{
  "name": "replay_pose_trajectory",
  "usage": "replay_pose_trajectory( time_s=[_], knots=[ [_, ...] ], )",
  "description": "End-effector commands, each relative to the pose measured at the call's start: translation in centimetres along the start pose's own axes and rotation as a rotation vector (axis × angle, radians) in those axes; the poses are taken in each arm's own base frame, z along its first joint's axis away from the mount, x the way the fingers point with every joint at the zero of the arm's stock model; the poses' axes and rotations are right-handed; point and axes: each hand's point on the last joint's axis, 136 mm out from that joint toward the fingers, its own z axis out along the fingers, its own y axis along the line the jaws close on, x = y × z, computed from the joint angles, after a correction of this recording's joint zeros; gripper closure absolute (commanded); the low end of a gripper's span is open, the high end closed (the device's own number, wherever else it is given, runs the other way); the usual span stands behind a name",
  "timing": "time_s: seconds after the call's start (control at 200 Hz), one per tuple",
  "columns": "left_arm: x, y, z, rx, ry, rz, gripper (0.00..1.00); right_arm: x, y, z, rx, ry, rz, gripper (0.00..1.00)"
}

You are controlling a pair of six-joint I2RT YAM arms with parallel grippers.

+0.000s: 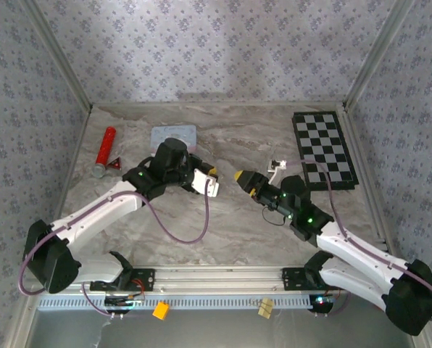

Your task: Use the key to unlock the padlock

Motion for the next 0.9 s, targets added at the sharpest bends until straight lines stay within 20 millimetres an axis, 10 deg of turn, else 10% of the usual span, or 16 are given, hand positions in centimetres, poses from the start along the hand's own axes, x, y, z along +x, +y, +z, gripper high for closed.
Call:
replay_pose_trajectory(
  time_s=[0.0,0.895],
  knots=[
    [-1.3,1.7,0.5,-0.098,-0.058,0.128,1.00,-0.4,0.5,-0.1,-0.044,-0.039,0.212,0.44],
    [-1.4,-0.4,3.7,-0.141,-0.052,0.125,1.00,0.4,1.9,1.1,-0.059,-0.033,0.335,0.61]
  ],
)
